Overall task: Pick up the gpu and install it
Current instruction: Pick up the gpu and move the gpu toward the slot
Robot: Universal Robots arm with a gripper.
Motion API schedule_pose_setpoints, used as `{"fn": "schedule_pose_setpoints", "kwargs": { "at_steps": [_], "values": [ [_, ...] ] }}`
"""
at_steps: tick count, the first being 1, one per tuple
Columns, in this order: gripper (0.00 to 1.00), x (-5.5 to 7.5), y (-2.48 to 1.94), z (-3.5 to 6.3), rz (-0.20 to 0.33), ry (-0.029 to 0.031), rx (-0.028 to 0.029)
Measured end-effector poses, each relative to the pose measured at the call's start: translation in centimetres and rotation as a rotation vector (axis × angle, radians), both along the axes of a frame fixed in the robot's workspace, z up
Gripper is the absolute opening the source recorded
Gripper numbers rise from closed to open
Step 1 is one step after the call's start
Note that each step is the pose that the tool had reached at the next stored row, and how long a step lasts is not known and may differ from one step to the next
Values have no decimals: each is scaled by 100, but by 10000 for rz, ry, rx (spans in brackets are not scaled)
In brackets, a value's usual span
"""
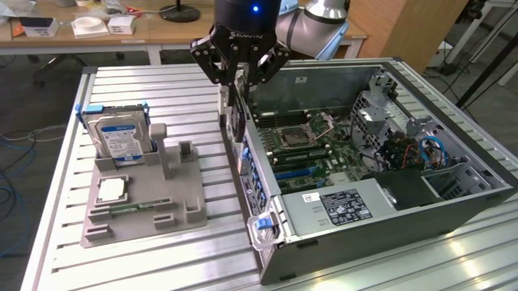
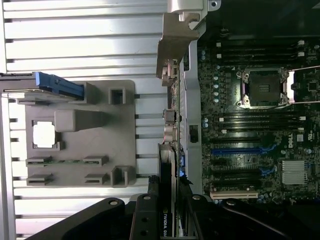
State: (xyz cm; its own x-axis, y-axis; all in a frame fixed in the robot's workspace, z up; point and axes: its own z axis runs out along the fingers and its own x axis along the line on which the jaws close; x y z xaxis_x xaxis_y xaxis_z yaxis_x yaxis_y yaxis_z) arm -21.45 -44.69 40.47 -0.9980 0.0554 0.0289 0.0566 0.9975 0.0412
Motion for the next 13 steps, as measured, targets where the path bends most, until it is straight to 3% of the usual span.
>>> {"fn": "schedule_pose_setpoints", "kwargs": {
  "at_steps": [13],
  "values": [
    [26,122,0,-3,54,1,-1]
  ]
}}
